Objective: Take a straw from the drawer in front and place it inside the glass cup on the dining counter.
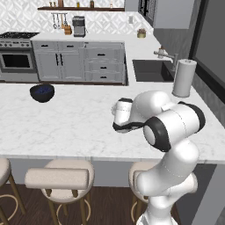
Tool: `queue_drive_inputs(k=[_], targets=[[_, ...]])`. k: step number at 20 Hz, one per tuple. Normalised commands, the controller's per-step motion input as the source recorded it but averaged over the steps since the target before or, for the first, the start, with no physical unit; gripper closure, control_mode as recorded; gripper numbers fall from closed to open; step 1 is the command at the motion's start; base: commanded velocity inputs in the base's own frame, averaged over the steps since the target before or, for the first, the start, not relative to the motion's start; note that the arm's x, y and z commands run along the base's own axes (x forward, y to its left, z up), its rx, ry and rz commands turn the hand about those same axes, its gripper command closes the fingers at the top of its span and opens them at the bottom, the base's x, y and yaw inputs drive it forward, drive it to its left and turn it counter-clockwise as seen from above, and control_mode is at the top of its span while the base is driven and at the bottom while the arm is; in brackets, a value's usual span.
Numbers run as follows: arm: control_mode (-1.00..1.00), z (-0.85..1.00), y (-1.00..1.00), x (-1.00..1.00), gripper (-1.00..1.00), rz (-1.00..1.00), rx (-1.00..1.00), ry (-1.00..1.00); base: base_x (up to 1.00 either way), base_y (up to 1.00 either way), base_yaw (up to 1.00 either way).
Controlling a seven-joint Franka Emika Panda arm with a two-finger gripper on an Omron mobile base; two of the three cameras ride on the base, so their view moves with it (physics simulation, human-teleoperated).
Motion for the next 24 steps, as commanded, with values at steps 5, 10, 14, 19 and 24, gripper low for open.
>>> queue_drive_inputs(k=[5, 10, 14, 19, 24], targets=[[-1.0, 0.05, 0.02, 0.05, 1.0, -0.04, -0.05, -0.04, 0.0, 0.0, 0.0], [-1.0, 0.1, 0.04, 0.0, 1.0, -0.05, -0.03, -0.01, 0.0, 0.0, 0.0], [-1.0, 0.18, 0.02, -0.01, 1.0, -0.07, 0.0, 0.0, 0.0, 0.0, 0.0], [-1.0, 0.04, 0.01, 0.0, 1.0, -0.08, -0.01, 0.0, 0.0, 0.0, 0.0], [-1.0, -0.15, 0.0, 0.01, 1.0, -0.06, -0.04, 0.0, 0.0, 0.0, 0.0]])
